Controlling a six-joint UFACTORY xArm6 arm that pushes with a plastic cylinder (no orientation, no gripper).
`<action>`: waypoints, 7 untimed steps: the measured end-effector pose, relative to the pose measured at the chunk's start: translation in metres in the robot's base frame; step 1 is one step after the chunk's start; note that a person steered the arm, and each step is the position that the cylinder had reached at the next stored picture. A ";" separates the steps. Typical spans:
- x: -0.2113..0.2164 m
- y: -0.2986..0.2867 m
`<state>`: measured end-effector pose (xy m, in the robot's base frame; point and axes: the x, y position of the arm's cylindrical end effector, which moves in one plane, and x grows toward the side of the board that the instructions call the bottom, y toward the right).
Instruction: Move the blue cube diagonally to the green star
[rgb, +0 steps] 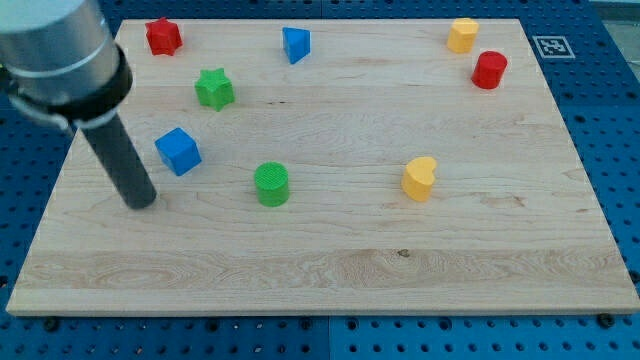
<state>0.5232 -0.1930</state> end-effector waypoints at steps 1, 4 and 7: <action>0.003 0.040; -0.075 0.024; -0.021 0.016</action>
<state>0.5026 -0.1767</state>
